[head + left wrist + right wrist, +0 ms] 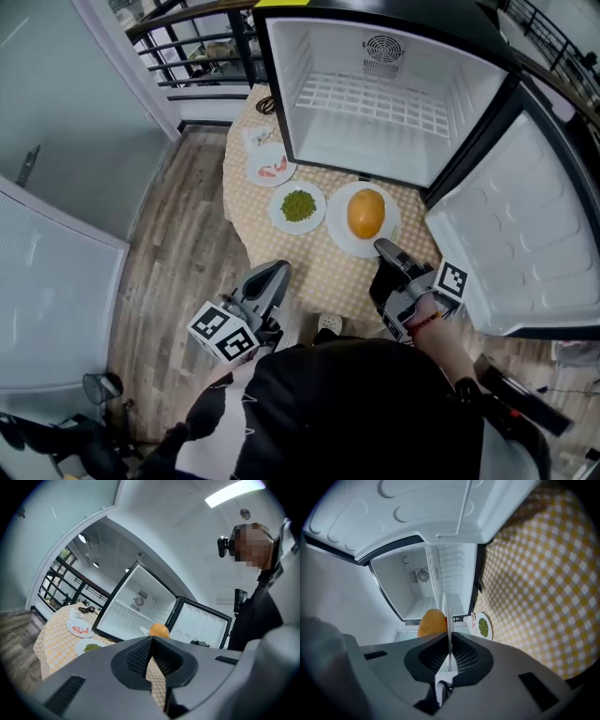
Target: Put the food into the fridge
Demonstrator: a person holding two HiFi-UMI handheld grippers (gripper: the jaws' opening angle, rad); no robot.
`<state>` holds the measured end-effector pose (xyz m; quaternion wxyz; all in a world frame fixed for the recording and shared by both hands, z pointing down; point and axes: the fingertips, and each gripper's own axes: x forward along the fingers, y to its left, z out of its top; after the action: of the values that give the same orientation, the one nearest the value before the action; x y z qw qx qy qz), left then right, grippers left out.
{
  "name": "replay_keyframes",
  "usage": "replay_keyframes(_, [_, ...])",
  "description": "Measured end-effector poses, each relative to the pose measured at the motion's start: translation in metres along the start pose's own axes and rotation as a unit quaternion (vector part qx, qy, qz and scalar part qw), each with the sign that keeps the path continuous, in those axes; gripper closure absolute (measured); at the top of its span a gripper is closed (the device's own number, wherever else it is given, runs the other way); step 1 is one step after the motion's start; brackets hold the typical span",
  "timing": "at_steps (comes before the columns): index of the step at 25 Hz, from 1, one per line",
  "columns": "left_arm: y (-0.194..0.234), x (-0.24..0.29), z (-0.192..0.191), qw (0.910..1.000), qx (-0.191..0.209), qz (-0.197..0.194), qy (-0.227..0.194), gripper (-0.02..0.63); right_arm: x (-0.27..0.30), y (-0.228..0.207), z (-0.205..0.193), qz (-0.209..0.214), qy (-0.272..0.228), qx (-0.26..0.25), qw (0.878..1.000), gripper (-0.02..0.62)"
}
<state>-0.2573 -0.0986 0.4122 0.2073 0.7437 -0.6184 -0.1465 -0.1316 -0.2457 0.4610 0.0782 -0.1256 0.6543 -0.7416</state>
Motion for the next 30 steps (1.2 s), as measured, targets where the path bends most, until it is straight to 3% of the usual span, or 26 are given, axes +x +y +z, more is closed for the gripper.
replay_keyframes(8, [0.019, 0.083, -0.002, 0.9979, 0.010, -0.048, 0.043, 0.591, 0.018, -0.013, 0.055, 0.002, -0.064, -0.002, 0.998, 0.571])
replay_keyframes(20, [0.034, 0.161, -0.004, 0.9927, 0.029, -0.090, 0.075, 0.591, 0.052, -0.020, 0.073, 0.006, -0.103, 0.005, 0.995, 0.571])
replay_keyframes(25, [0.039, 0.185, -0.002, 0.9910, 0.028, -0.107, 0.076, 0.591, 0.055, -0.022, 0.091, -0.010, -0.142, -0.010, 0.990, 0.571])
replay_keyframes(30, [0.045, 0.210, 0.000, 0.9818, 0.021, -0.161, 0.100, 0.591, 0.056, -0.019, 0.107, -0.023, -0.208, -0.013, 0.978, 0.571])
